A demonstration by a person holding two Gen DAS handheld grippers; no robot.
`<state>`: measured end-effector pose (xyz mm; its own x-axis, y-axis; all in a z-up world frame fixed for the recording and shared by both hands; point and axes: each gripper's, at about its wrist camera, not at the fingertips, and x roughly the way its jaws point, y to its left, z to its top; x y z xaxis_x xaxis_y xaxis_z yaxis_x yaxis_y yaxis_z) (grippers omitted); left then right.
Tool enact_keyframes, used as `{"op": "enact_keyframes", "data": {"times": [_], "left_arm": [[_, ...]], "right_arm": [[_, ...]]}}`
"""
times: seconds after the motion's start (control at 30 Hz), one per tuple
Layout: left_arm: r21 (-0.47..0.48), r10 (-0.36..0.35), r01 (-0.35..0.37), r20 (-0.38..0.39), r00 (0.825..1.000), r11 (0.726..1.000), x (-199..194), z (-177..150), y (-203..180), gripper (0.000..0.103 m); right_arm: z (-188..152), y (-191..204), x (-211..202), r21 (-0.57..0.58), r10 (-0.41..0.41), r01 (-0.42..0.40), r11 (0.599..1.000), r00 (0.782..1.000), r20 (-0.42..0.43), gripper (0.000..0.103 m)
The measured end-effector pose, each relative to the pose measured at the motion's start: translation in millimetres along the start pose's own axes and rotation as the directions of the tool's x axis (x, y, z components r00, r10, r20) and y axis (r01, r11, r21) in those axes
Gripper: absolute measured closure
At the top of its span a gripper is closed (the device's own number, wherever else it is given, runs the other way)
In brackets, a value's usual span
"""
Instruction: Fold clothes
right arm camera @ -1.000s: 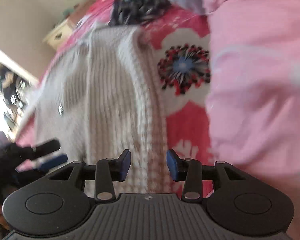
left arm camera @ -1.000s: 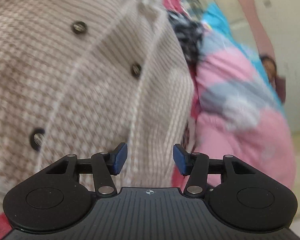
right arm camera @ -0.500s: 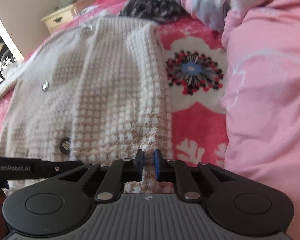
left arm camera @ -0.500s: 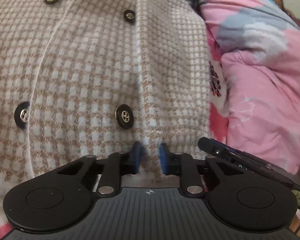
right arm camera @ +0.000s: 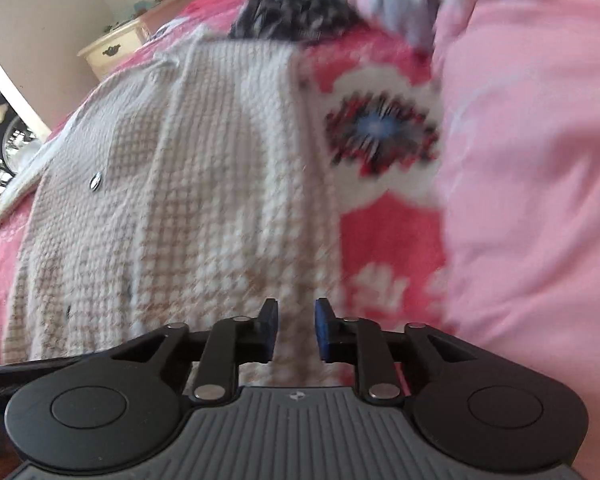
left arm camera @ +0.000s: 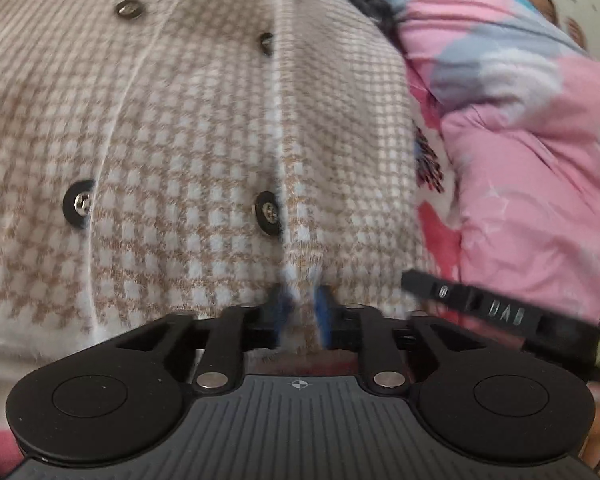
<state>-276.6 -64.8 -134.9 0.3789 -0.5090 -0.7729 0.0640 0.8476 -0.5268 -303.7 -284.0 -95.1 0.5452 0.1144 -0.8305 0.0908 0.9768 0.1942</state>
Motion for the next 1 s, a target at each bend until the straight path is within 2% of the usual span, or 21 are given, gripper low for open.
{"op": "enact_keyframes", "data": {"times": [0.03,0.07,0.13,0.23,0.27,0.33,0.37,0.4,0.43,0.5,0.57,0.6,0.67,0.73,0.83,0.87,0.93,1.0], "left_arm": [[0.018,-0.006,0.006,-0.008,1.0,1.0,-4.9,1.7,-2.1,0.068],[0.035,-0.004,0.004,0.01,1.0,0.999,-12.6,3.2,-2.0,0.067],[0.075,0.016,-0.022,0.088,0.996,0.997,-28.4,4.9,-5.0,0.064],[0.097,0.01,-0.032,0.221,0.975,0.995,-48.3,16.6,-5.5,0.059],[0.099,-0.011,-0.012,0.222,0.975,0.995,-41.2,24.0,-5.2,0.059],[0.115,-0.042,0.018,0.208,0.977,0.993,-22.5,37.0,-6.6,0.059],[0.128,-0.054,0.029,0.194,0.979,0.991,-11.2,42.5,-8.3,0.06],[0.144,-0.07,0.043,0.187,0.98,0.989,-1.6,44.6,-9.0,0.061],[0.14,-0.082,0.057,0.178,0.981,0.988,3.5,43.6,-5.3,0.061],[0.075,-0.094,0.083,0.159,0.983,0.994,19.5,39.7,6.2,0.063],[0.017,-0.099,0.098,0.177,0.979,0.995,32.2,32.0,21.8,0.07],[0.02,-0.117,0.116,0.187,0.975,0.993,33.1,29.5,26.2,0.07],[0.036,-0.144,0.14,0.195,0.97,0.989,34.5,27.2,30.3,0.068],[0.071,-0.152,0.141,0.185,0.971,0.987,36.1,28.7,27.0,0.068],[0.133,-0.147,0.126,0.163,0.976,0.983,39.7,33.0,17.7,0.066],[0.127,-0.145,0.126,0.154,0.977,0.984,39.6,35.7,17.6,0.066],[0.107,-0.15,0.136,0.141,0.979,0.985,38.2,39.3,20.7,0.066],[0.059,-0.179,0.172,0.129,0.975,0.983,34.8,41.6,32.1,0.068]], "right_arm": [[8.5,0.7,-6.5,-0.018,0.003,-0.003,1.0,1.0,0.029,0.071],[19.5,2.4,-11.1,-0.042,0.009,-0.007,0.999,0.998,0.061,0.07],[45.8,8.2,-12.2,-0.094,0.032,-0.02,0.995,0.992,0.123,0.064],[92.1,22.9,6.8,-0.169,0.077,-0.043,0.985,0.976,0.202,0.063],[106.8,29.1,17.8,-0.192,0.077,-0.033,0.981,0.97,0.23,0.063],[133.7,38.7,43.4,-0.221,0.079,-0.019,0.975,0.961,0.266,0.073],[144.0,41.6,60.4,-0.234,0.078,-0.014,0.972,0.96,0.27,0.087],[152.5,44.9,78.8,-0.252,0.073,-0.002,0.968,0.959,0.272,0.095],[161.0,48.2,97.2,-0.27,0.067,0.01,0.963,0.959,0.274,0.096],[168.0,47.9,139.4,-0.309,0.027,0.053,0.949,0.968,0.249,0.096],[166.0,38.2,181.8,-0.325,-0.002,0.056,0.944,0.986,0.165,0.099],[164.9,38.0,184.7,-0.335,0.006,0.05,0.941,0.986,0.164,0.102],[163.7,44.7,167.3,-0.363,0.048,0.036,0.931,0.974,0.221,0.099],[165.8,54.9,149.4,-0.402,0.095,0.038,0.915,0.947,0.306,0.099],[180.3,66.7,163.1,-0.411,0.124,0.038,0.911,0.924,0.362,0.097],[186.0,70.0,175.6,-0.412,0.144,0.019,0.911,0.922,0.36,0.097],[190.7,80.7,212.2,-0.447,0.168,-0.014,0.895,0.937,0.307,0.088],[185.0,93.9,236.6,-0.499,0.132,0.034,0.866,0.947,0.294,0.088]]}}
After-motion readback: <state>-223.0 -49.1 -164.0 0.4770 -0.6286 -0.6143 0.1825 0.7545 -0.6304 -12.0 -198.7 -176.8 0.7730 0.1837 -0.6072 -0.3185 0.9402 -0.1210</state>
